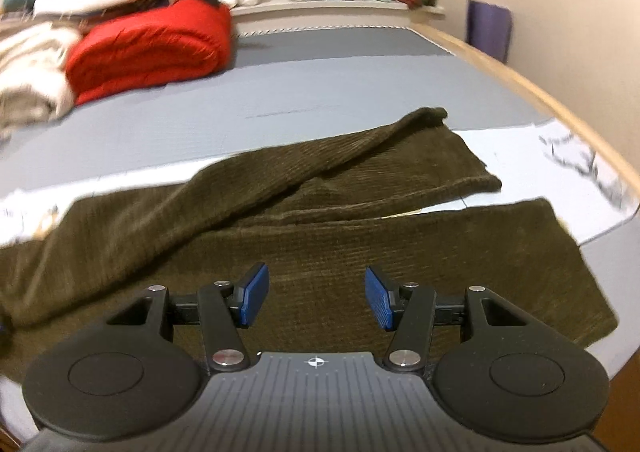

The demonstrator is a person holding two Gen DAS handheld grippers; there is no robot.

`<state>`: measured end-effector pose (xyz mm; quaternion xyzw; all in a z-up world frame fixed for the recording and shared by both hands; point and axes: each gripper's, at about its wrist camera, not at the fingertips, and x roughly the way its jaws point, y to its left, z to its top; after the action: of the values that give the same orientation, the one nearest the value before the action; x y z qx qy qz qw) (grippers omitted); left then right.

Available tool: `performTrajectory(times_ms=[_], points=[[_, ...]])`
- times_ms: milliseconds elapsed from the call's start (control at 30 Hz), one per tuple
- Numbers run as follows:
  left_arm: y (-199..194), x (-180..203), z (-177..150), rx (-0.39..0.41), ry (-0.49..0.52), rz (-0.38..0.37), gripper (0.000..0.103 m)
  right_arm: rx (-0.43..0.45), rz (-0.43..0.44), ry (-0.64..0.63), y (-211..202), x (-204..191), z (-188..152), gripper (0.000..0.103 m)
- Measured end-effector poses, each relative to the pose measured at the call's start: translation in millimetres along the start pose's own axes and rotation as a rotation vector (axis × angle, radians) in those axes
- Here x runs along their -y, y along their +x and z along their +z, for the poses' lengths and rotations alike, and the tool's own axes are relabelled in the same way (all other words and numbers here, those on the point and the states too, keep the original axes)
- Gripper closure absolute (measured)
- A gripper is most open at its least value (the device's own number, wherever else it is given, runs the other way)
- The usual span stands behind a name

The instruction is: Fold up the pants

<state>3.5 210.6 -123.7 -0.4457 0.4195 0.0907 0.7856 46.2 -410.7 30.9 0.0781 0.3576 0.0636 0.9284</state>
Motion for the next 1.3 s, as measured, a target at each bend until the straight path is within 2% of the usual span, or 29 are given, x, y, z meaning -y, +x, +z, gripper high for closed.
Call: performTrajectory(times_ms=[167, 300, 400, 633, 833, 1000, 1100, 1133, 1167, 1233, 1300], points=[[6, 3, 8, 0.016, -0.007, 0.039, 0.063, -0.057, 0.041, 0.118, 31, 19, 21, 0.047], [11, 10, 8, 0.038, 0.064, 0.1, 0.073, -0.061, 0.051, 0.156, 71, 29, 48, 0.047], [15, 20, 8, 0.045, 0.13, 0.133, 0.08, -0.063, 0.081, 0.232, 103, 43, 66, 0.047], [23, 30, 4, 0.066, 0.245, 0.188, 0.082, -0.108, 0.12, 0.472, 176, 81, 93, 0.048], [27, 33, 10, 0.043, 0.239, 0.203, 0.082, -0.161, 0.141, 0.62, 236, 98, 103, 0.048], [24, 35, 11, 0.035, 0.225, 0.207, 0.083, -0.202, 0.128, 0.657, 275, 98, 97, 0.047], [21, 38, 12, 0.034, 0.221, 0.213, 0.083, -0.173, 0.149, 0.645, 282, 95, 98, 0.048], [20, 40, 12, 0.037, 0.222, 0.215, 0.084, -0.166, 0.177, 0.631, 283, 93, 100, 0.063], [17, 42, 13, 0.043, 0.226, 0.216, 0.085, -0.166, 0.212, 0.619, 284, 90, 100, 0.086], [10, 47, 13, 0.07, 0.242, 0.214, 0.087, -0.138, 0.205, 0.58, 280, 85, 102, 0.097], [1, 52, 13, 0.107, 0.255, 0.208, 0.088, -0.104, 0.199, 0.57, 268, 83, 104, 0.1]])
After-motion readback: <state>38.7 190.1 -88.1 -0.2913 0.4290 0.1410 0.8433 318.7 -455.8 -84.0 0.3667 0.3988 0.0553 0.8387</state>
